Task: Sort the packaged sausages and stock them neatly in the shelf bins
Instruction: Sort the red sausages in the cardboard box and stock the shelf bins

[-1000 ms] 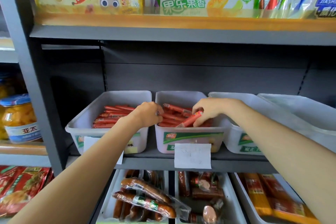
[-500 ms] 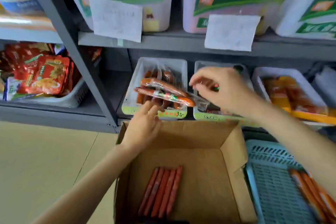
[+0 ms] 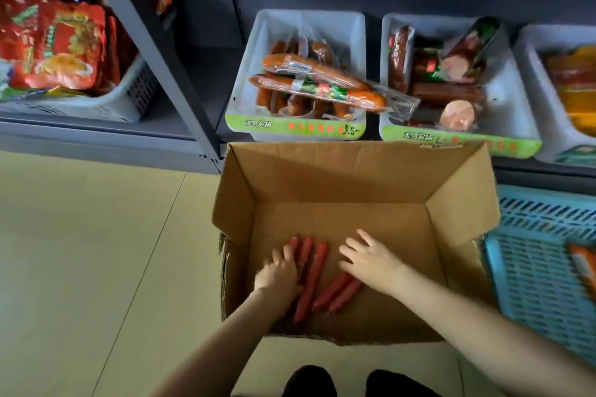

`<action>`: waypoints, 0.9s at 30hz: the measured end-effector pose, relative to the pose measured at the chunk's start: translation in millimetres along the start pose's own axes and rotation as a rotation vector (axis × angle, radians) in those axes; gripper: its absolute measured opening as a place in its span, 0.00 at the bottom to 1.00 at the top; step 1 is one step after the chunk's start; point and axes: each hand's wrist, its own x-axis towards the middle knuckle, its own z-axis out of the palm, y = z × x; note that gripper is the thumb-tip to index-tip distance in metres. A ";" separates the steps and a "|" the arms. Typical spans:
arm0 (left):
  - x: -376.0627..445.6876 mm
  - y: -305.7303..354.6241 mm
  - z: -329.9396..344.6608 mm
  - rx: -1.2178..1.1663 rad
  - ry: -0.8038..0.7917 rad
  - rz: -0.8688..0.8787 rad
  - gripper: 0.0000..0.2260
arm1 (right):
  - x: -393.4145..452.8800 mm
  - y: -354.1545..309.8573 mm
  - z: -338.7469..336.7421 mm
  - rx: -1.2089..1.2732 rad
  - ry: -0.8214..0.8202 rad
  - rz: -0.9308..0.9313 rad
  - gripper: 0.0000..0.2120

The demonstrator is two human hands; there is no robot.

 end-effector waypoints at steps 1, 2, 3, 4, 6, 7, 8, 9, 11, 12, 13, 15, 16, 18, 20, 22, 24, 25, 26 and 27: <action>1.1 2.1 0.0 -0.013 0.001 -0.020 0.43 | -3.5 3.9 2.2 -0.015 -0.028 0.028 0.20; 1.7 4.1 -0.1 -0.040 -0.005 -0.044 0.42 | -7.0 6.4 4.1 -0.020 -0.040 0.042 0.22; 1.9 6.1 -0.2 -0.053 -0.006 -0.062 0.41 | -10.3 8.1 5.7 -0.022 -0.040 0.038 0.26; 2.5 8.3 -0.5 -0.038 -0.004 -0.067 0.39 | -12.2 7.8 6.5 -0.011 -0.033 0.022 0.29; 3.5 13.2 -0.8 0.044 0.014 -0.059 0.37 | -9.7 5.8 8.0 -0.011 0.003 -0.031 0.31; 5.2 14.4 1.1 0.065 0.026 -0.055 0.35 | -5.9 5.0 10.0 -0.011 0.040 -0.066 0.33; 6.7 14.7 1.6 0.053 0.036 -0.064 0.34 | -1.2 4.3 9.9 -0.019 0.089 -0.106 0.35; 8.7 13.4 2.1 0.020 0.045 -0.081 0.32 | 3.8 2.5 8.7 -0.030 0.125 -0.136 0.35; 12.1 7.8 -4.3 -0.067 0.083 -0.125 0.31 | 16.0 0.6 9.7 -0.083 0.125 -0.163 0.32; 13.1 3.9 -9.2 -0.107 0.099 -0.147 0.31 | 20.7 0.2 7.5 -0.102 0.117 -0.171 0.31; 14.2 -0.1 -13.8 -0.143 0.111 -0.169 0.31 | 23.9 -0.9 4.8 -0.100 0.112 -0.173 0.30; 17.3 -5.8 -21.5 -0.212 0.128 -0.195 0.30 | 30.0 -3.1 9.5 -0.110 0.134 -0.174 0.27; 17.9 -7.1 -24.5 -0.243 0.132 -0.193 0.29 | 28.7 -2.4 11.0 -0.090 0.132 -0.149 0.26; 18.4 -6.7 -30.7 -0.290 0.153 -0.149 0.26 | 16.1 4.4 10.0 -0.007 0.082 -0.002 0.26; 15.4 -2.8 -39.3 -0.321 0.199 -0.049 0.24 | 0.6 18.6 16.3 0.076 0.071 0.200 0.26; 11.8 4.1 -53.7 -0.332 0.297 0.114 0.22 | -18.4 35.4 11.6 0.221 0.095 0.374 0.26; 6.8 15.6 -75.8 -0.353 0.429 0.321 0.22 | -38.7 52.8 -7.0 0.387 0.243 0.515 0.24; 2.6 23.2 -90.2 -0.370 0.492 0.421 0.22 | -50.5 60.0 -20.9 0.486 0.331 0.571 0.22; -2.7 31.9 -106.5 -0.381 0.552 0.506 0.22 | -62.8 65.4 -35.3 0.577 0.441 0.615 0.21; -10.0 42.0 -125.1 -0.393 0.617 0.580 0.23 | -77.1 70.7 -51.2 0.652 0.585 0.656 0.19</action>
